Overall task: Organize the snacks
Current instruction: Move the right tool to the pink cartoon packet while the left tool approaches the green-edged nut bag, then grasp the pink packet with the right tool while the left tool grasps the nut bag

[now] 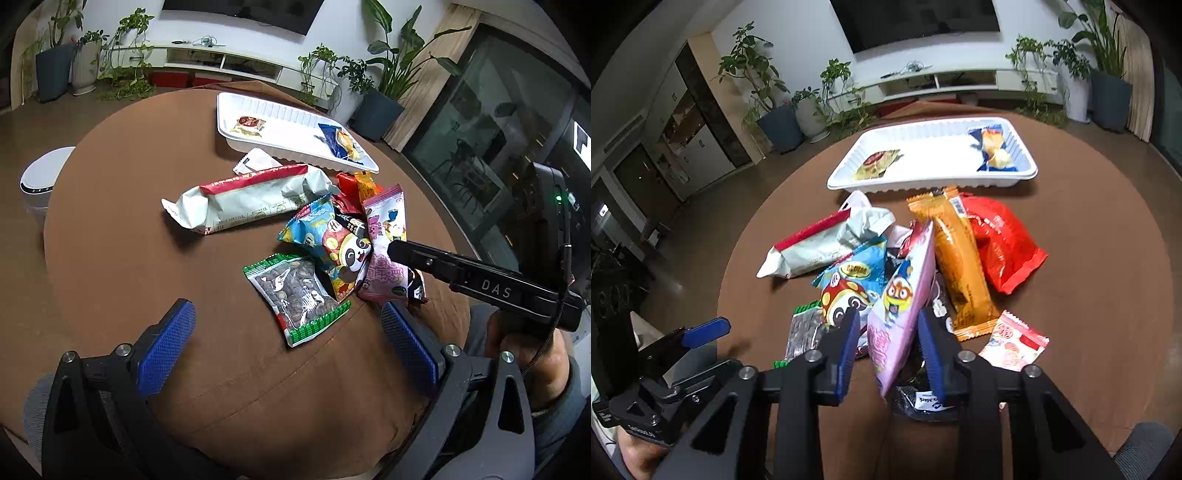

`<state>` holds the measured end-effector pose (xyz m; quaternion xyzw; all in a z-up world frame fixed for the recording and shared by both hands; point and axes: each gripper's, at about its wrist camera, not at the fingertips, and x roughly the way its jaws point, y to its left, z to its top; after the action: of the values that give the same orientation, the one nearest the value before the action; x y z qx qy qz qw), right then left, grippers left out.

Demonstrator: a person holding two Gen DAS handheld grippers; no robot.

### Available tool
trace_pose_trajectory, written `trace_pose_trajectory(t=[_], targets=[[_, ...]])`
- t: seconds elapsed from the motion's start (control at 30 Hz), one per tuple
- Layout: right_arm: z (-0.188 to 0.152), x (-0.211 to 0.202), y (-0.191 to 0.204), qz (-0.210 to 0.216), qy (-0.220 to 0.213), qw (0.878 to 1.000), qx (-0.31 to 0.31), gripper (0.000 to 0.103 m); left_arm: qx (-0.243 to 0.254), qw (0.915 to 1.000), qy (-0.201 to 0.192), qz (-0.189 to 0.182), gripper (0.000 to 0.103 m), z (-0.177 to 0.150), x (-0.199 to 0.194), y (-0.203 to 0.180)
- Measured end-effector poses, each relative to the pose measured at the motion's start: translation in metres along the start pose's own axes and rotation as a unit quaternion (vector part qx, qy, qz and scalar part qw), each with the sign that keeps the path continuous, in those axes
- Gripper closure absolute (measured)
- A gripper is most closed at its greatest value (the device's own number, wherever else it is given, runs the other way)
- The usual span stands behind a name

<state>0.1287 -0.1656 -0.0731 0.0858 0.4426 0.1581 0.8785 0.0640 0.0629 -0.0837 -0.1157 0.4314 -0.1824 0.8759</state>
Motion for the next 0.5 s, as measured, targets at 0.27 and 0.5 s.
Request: trace_pose_trajectory(t=[0.27, 0.5], targets=[[0.003, 0.013, -0.002, -0.005, 0.028, 1.000, 0.005, 0.068, 0.003, 0.9999, 0.010, -0.006, 0.002, -0.001, 0.007, -0.001], [0.003, 0.014, -0.003, 0.006, 0.028, 1.000, 0.002, 0.074, 0.012, 0.9998, 0.018, -0.007, 0.002, -0.002, 0.014, -0.007]])
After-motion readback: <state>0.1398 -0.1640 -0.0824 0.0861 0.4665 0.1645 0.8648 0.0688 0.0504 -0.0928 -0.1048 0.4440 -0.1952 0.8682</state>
